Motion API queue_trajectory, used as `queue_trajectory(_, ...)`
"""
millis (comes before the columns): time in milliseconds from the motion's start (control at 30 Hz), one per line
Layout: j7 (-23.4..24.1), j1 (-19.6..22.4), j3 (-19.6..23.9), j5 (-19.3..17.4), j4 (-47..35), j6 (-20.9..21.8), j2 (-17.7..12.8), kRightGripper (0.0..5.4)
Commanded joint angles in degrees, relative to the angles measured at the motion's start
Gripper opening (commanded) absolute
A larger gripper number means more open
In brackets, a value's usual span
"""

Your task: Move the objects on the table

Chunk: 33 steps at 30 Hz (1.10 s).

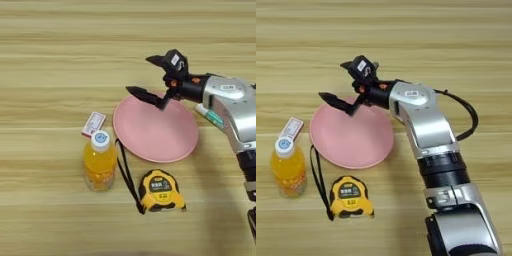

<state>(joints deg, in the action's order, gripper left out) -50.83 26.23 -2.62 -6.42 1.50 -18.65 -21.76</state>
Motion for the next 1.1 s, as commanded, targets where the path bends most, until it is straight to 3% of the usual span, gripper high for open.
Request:
queue_trajectory(33,-0.3,-1.0,4.5,-4.9,-8.6,4.7,-2.4,5.35)
queue_trajectory(133,-1.6,-5.2,7.7,-9.8,-13.7,5.2,-2.8,5.35)
queue_trajectory(367,-4.9,-13.8,11.4,-16.3,-20.9,4.5,-6.4,5.35)
queue_trajectory(667,-14.2,-18.7,8.3,-15.2,-18.6,5.0,-14.3,5.35)
queue_trajectory(800,-19.2,-20.6,5.5,-15.9,-20.2,3.1,-17.6,5.35)
queue_trajectory(1100,-28.2,-22.0,0.1,-15.2,-21.6,1.2,-23.8,5.35)
